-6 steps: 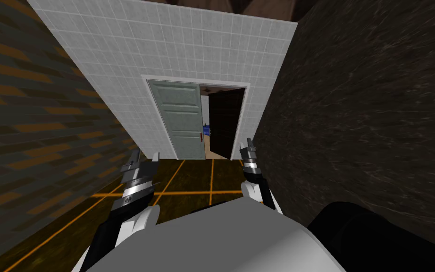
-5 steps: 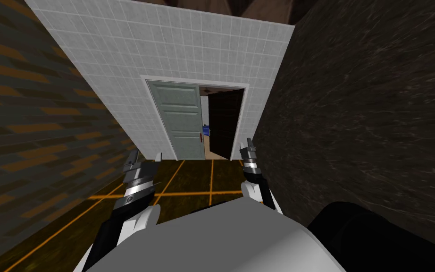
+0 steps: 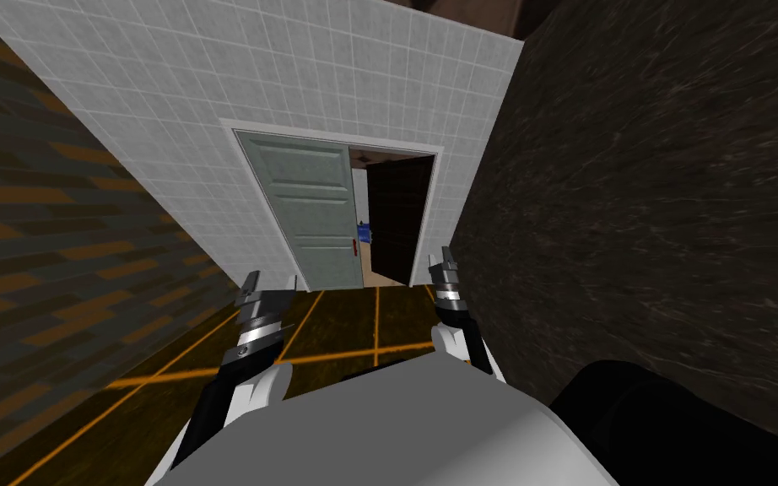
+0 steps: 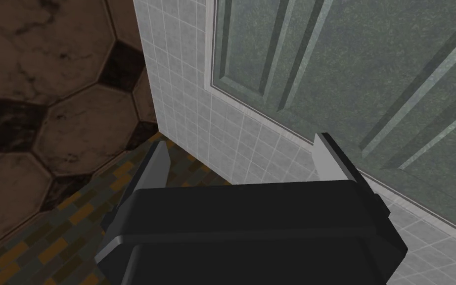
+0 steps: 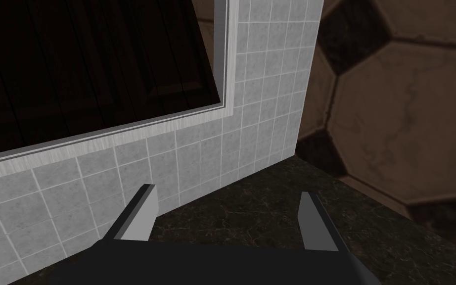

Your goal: Push the door open

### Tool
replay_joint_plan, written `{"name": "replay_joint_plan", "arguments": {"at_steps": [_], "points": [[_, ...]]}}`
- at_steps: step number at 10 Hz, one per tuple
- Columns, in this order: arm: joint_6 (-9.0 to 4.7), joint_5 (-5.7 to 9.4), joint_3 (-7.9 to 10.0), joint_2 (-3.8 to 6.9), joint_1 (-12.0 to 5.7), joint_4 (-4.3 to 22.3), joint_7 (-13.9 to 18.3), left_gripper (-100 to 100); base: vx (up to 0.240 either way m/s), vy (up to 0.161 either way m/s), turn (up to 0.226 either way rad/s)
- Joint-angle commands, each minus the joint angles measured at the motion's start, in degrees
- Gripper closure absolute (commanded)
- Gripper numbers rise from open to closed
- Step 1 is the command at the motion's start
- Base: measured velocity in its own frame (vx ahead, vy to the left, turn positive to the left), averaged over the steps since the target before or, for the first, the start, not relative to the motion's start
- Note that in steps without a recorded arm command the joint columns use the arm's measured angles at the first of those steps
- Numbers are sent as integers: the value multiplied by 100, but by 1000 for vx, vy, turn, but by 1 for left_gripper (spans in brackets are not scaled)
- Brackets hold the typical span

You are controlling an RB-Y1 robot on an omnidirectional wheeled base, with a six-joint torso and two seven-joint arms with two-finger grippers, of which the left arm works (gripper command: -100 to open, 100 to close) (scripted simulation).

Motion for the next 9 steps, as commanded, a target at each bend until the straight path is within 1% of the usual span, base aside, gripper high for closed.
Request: {"name": "replay_joint_plan", "arguments": {"at_steps": [1, 6, 9], "points": [[-79, 77, -5, 52, -32, 164, 110, -100, 68, 19, -64], [-249, 343, -25, 181, -235, 726, 464, -100, 76, 30, -93], [-368, 531, -38, 253, -378, 1120, 712, -100, 90, 34, -116]]}}
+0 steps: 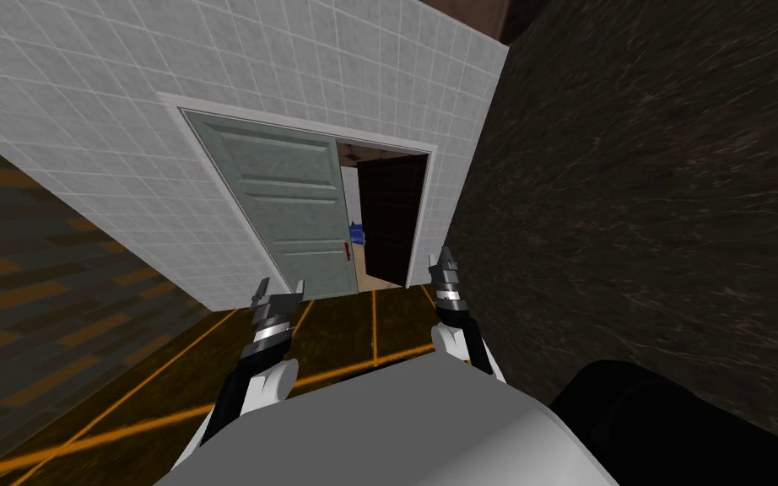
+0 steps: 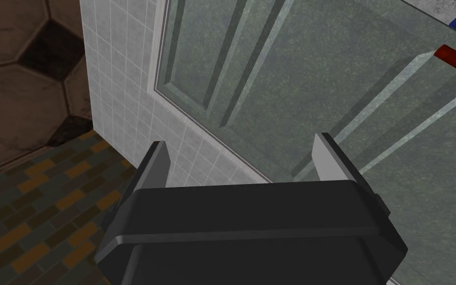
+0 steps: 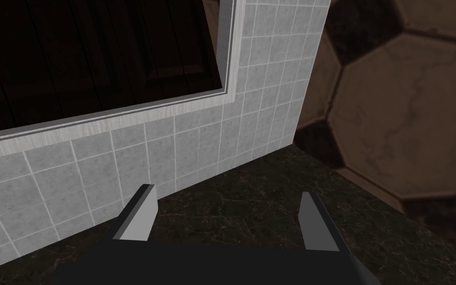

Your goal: Push the door open

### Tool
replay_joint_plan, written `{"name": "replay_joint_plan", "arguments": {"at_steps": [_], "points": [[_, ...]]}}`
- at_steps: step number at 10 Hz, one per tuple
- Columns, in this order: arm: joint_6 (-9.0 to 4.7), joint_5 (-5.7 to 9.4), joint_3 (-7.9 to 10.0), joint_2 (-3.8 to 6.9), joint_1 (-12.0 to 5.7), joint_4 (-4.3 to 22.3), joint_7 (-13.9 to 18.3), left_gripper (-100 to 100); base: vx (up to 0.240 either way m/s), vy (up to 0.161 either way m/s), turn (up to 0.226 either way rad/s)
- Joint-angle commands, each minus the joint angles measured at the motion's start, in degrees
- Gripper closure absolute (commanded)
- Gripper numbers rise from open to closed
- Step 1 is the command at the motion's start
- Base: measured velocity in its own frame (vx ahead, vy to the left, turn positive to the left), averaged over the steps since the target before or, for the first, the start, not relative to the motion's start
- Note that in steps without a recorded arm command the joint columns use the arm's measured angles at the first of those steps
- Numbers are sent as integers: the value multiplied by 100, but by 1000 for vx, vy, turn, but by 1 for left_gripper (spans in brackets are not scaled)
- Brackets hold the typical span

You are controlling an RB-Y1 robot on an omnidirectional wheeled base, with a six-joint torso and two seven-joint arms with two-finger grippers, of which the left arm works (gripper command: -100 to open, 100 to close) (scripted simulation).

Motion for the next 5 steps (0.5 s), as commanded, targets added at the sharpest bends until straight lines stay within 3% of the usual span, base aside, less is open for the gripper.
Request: {"name": "replay_joint_plan", "arguments": {"at_steps": [1, 5], "points": [[-90, 94, -24, 23, -79, 233, 134, -100, 91, 41, -110], [-263, 365, -43, 109, -286, 804, 495, -100, 87, 45, -113]]}}
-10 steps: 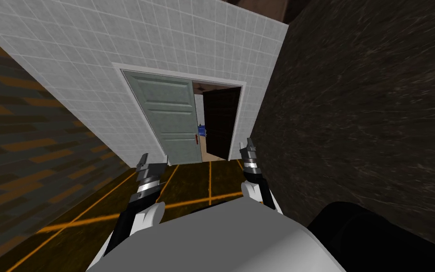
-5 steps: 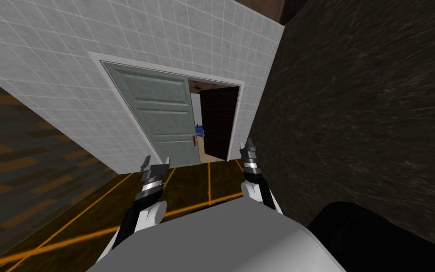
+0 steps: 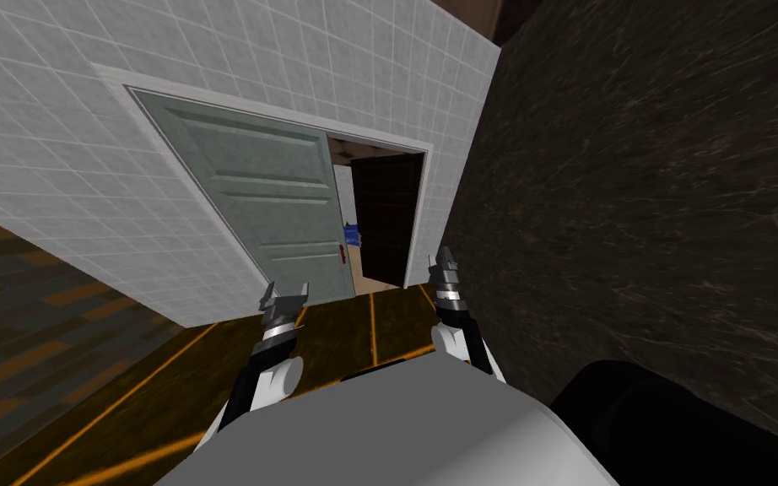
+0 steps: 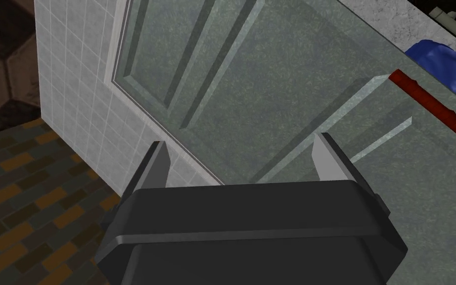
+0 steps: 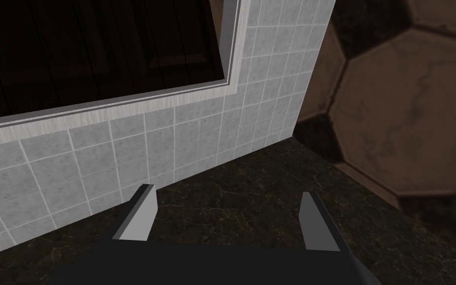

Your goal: Push the door open

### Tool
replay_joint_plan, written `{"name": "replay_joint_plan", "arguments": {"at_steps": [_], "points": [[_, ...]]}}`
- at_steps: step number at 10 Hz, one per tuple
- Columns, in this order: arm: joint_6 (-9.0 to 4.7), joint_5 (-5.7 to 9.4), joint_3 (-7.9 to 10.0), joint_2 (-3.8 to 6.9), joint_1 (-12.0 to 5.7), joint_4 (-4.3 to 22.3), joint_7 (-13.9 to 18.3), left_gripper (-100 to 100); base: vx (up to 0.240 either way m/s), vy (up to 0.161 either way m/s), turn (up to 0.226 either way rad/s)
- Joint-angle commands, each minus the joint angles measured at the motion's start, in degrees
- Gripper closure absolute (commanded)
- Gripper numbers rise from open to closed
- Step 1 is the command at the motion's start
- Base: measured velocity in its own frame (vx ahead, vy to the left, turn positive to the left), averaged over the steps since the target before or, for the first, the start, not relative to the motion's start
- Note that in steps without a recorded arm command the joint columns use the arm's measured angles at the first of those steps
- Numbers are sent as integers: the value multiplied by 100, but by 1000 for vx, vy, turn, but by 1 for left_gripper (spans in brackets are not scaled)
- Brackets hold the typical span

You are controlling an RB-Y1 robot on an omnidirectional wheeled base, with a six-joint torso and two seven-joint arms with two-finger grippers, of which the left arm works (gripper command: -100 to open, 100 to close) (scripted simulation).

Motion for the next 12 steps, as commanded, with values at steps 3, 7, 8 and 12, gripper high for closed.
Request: {"name": "replay_joint_plan", "arguments": {"at_steps": [3, 7, 8, 12], "points": [[-191, 262, -14, 85, -202, 579, 365, -100, 88, 46, -124], [-379, 559, -35, 151, -428, 1204, 758, -100, 92, 54, -131], [-428, 635, -41, 164, -486, 1338, 859, -100, 95, 56, -133], [-622, 939, -63, 214, -719, 2006, 1264, -100, 77, 64, -135]]}}
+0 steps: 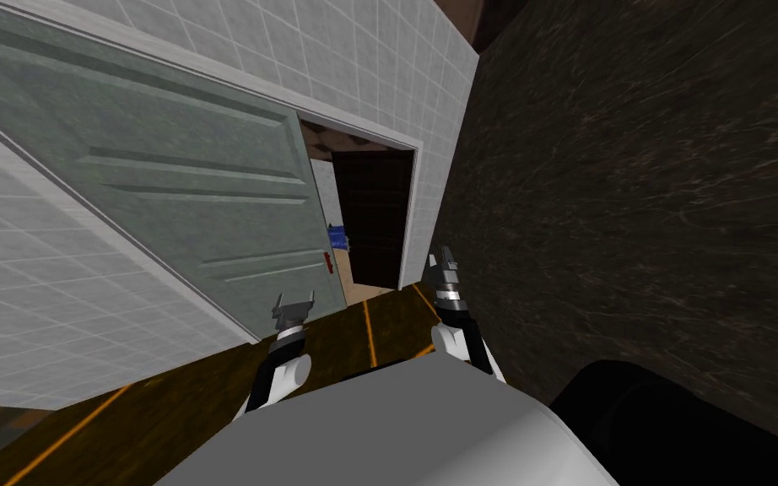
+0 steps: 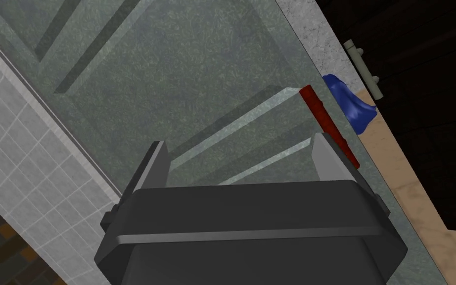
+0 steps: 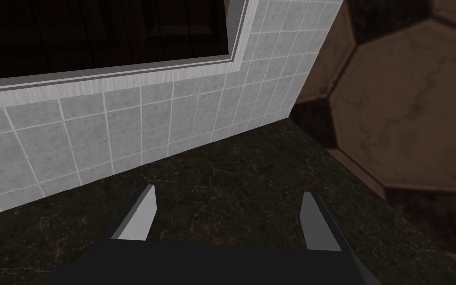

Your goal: Push the door open

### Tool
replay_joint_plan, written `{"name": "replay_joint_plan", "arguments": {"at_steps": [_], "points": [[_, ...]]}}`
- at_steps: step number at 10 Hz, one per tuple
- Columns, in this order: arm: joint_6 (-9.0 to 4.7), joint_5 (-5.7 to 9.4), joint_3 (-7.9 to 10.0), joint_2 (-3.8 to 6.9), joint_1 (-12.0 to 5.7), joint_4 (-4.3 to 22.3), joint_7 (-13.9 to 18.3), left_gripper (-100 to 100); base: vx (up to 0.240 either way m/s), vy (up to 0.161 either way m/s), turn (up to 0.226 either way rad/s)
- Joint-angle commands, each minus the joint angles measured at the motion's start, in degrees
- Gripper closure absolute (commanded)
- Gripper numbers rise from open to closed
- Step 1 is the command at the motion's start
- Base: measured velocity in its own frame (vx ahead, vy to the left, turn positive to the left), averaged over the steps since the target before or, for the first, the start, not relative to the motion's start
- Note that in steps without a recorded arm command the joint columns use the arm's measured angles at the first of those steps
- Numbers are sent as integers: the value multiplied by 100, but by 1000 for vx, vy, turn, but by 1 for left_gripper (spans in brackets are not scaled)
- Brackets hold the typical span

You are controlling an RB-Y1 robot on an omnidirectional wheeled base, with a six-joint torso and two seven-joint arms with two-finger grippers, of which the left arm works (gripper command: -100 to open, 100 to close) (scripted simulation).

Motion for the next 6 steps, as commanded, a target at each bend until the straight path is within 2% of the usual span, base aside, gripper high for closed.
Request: {"name": "replay_joint_plan", "arguments": {"at_steps": [1, 6], "points": [[-88, 130, -5, 32, -92, 271, 189, -100, 85, 70, -123], [-328, 508, -32, 73, -380, 1067, 690, -100, 80, 69, -138]]}}
